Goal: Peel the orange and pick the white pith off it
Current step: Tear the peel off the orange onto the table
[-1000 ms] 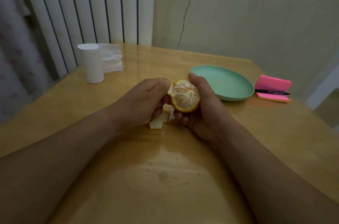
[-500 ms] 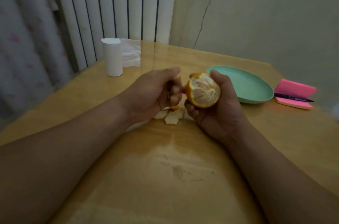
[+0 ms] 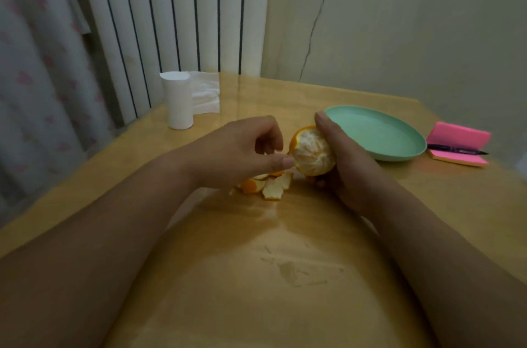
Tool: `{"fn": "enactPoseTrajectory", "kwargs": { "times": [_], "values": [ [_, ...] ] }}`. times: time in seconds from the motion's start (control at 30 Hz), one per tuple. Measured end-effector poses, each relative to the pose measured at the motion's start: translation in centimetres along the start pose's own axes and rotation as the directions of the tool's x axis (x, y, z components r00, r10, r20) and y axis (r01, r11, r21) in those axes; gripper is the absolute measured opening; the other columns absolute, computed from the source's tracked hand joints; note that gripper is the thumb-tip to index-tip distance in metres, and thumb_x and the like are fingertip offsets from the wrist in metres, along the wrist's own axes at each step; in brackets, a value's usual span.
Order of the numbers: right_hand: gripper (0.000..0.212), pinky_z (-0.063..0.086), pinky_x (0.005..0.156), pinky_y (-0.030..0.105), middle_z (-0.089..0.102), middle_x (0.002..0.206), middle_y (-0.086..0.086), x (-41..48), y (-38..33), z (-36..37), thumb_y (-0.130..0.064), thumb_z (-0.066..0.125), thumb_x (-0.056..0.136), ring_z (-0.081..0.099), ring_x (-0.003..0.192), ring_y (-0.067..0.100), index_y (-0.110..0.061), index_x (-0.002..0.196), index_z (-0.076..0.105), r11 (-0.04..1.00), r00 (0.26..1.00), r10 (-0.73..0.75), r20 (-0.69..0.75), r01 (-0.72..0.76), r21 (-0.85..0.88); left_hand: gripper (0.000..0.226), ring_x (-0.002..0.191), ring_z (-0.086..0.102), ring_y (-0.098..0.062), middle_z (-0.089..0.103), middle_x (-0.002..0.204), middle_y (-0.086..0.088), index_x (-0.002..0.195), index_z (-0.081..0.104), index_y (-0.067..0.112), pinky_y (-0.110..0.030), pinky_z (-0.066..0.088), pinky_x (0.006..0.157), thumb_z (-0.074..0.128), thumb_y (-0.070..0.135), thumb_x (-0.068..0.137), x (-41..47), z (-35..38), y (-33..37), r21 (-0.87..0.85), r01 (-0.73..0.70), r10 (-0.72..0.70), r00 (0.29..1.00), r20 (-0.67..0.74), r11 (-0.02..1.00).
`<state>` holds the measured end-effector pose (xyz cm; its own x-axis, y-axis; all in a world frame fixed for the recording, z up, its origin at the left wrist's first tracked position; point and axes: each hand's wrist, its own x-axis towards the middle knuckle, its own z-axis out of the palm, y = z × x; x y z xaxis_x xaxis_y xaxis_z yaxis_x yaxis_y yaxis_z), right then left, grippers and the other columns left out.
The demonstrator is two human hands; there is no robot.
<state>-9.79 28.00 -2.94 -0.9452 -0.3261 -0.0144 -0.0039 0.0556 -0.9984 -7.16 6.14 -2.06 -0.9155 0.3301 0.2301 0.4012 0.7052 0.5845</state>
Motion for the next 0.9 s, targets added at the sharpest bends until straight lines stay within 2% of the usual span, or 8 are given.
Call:
{"fn": "enactPoseTrajectory", "kwargs": {
  "times": [0.1, 0.23, 0.37, 0.5, 0.6, 0.7, 0.83, 0.9],
  "values": [
    [0.052, 0.040, 0.057, 0.033, 0.067, 0.075, 0.003, -0.2, 0.0, 0.3, -0.072, 0.051, 0.098, 0.062, 0.066, 0.021, -0.022, 0.095, 0.065, 0.999, 1.000, 0.008, 0.029, -0.007, -0.037, 0.030, 0.084, 0.066, -0.005, 0.071, 0.092, 0.009, 0.103, 0.063, 0.032, -0.020, 0.053, 0.066, 0.068, 0.060, 0.093, 0.2, 0.4, 0.2, -0.060, -0.035, 0.034, 0.999, -0.021, 0.998],
    [0.054, 0.039, 0.055, 0.032, 0.064, 0.072, 0.006, -0.5, -0.1, 0.5, -0.072, 0.050, 0.098, 0.057, 0.060, 0.020, -0.023, 0.083, 0.067, 0.998, 0.999, 0.014, 0.047, -0.011, -0.059, 0.030, 0.071, 0.062, -0.001, 0.068, 0.085, 0.009, 0.099, 0.061, 0.030, -0.018, 0.047, 0.057, 0.058, 0.060, 0.098, 0.3, 1.2, 0.2, -0.102, -0.020, 0.017, 1.000, -0.026, 0.995],
    [0.059, 0.035, 0.054, 0.033, 0.061, 0.069, 0.009, -0.4, -0.1, 0.6, -0.073, 0.047, 0.098, 0.054, 0.057, 0.021, -0.021, 0.076, 0.067, 0.999, 0.999, 0.022, 0.037, -0.021, -0.049, 0.034, 0.076, 0.067, -0.007, 0.071, 0.089, 0.009, 0.099, 0.058, 0.033, -0.034, 0.056, 0.067, 0.047, 0.065, 0.102, 0.1, 1.6, 0.2, -0.099, 0.009, -0.003, 0.998, 0.060, 0.995],
    [0.067, 0.032, 0.051, 0.032, 0.060, 0.065, 0.010, -0.2, 0.0, 0.7, -0.080, 0.045, 0.090, 0.051, 0.053, 0.022, -0.020, 0.071, 0.066, 0.999, 0.998, -0.002, 0.055, 0.005, -0.049, 0.033, 0.079, 0.065, -0.013, 0.070, 0.089, 0.005, 0.100, 0.055, 0.027, -0.041, 0.055, 0.073, 0.043, 0.056, 0.109, 0.1, 1.7, 0.3, -0.105, -0.028, 0.033, 0.999, 0.042, 0.994],
    [0.065, 0.033, 0.052, 0.033, 0.062, 0.069, 0.012, -0.3, 0.0, 0.7, -0.079, 0.047, 0.088, 0.051, 0.054, 0.022, -0.021, 0.071, 0.068, 0.997, 0.998, 0.006, 0.064, -0.001, -0.071, 0.029, 0.078, 0.061, -0.012, 0.066, 0.089, 0.005, 0.098, 0.051, 0.028, -0.039, 0.051, 0.070, 0.040, 0.052, 0.111, 0.2, 2.0, 0.3, -0.052, -0.046, 0.048, 0.998, 0.039, 0.998],
    [0.061, 0.032, 0.053, 0.034, 0.061, 0.069, 0.013, -0.3, 0.0, 0.6, -0.072, 0.047, 0.096, 0.051, 0.053, 0.022, -0.019, 0.072, 0.068, 0.997, 0.999, -0.001, 0.032, 0.003, -0.075, 0.026, 0.074, 0.056, -0.009, 0.061, 0.085, 0.007, 0.093, 0.045, 0.032, -0.035, 0.041, 0.065, 0.037, 0.047, 0.113, 0.3, 2.3, 0.6, 0.046, -0.080, 0.080, 0.997, 0.004, 0.996],
    [0.060, 0.031, 0.051, 0.033, 0.060, 0.063, 0.011, -0.3, -0.2, 0.9, -0.066, 0.046, 0.101, 0.049, 0.050, 0.023, -0.022, 0.067, 0.069, 0.999, 1.000, 0.011, -0.004, -0.012, -0.049, 0.027, 0.070, 0.054, -0.019, 0.060, 0.079, 0.003, 0.096, 0.048, 0.021, -0.043, 0.037, 0.064, 0.036, 0.037, 0.113, 0.8, 2.8, 0.7, 0.182, -0.099, 0.113, 0.991, -0.068, 0.978],
    [0.061, 0.031, 0.050, 0.033, 0.059, 0.061, 0.011, -0.3, -0.2, 0.9, -0.064, 0.046, 0.102, 0.048, 0.048, 0.023, -0.022, 0.065, 0.068, 0.999, 1.000, 0.017, -0.013, -0.017, -0.036, 0.026, 0.067, 0.051, -0.018, 0.057, 0.076, 0.005, 0.095, 0.050, 0.020, -0.042, 0.032, 0.063, 0.037, 0.036, 0.112, 1.1, 2.9, 0.6, 0.222, -0.093, 0.115, 0.990, -0.087, 0.971]
  ]
}}
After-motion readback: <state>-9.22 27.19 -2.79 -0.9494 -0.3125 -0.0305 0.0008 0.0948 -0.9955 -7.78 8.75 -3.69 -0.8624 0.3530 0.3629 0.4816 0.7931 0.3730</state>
